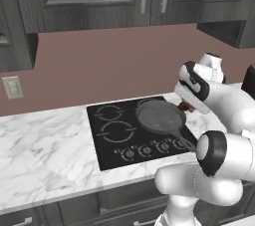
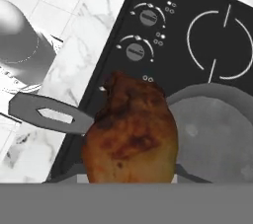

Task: Take the chicken drumsticks from the pan and place one on each plate on the dining counter.

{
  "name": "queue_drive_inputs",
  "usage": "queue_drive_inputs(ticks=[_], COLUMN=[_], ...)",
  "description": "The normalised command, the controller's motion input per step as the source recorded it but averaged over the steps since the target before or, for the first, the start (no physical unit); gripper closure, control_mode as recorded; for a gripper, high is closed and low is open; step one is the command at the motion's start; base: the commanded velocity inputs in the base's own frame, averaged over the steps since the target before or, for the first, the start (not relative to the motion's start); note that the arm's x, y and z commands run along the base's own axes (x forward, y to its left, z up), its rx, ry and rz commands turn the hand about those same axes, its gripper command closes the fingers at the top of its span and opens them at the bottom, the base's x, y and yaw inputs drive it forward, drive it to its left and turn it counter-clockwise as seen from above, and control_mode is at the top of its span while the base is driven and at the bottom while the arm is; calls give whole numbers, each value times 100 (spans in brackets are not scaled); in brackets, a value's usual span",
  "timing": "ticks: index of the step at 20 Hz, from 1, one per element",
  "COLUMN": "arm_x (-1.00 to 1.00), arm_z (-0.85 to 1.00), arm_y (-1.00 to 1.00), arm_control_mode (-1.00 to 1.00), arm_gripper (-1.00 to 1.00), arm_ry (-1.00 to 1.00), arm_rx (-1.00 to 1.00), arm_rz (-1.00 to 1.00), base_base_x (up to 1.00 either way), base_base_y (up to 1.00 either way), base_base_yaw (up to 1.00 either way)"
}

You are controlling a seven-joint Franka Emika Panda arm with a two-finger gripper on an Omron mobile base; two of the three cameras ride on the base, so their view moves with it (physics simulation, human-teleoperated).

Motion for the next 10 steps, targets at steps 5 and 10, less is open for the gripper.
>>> queue_drive_inputs(ticks=[5, 10], arm_x=[-100, -100], arm_z=[5, 9], arm_y=[0, 23], arm_control_mode=[-100, -100], arm_gripper=[100, 100], arm_ry=[-5, 0], arm_rx=[-11, -12], arm_rz=[0, 2], base_base_x=[0, 0], base_base_y=[0, 0], base_base_yaw=[0, 0])
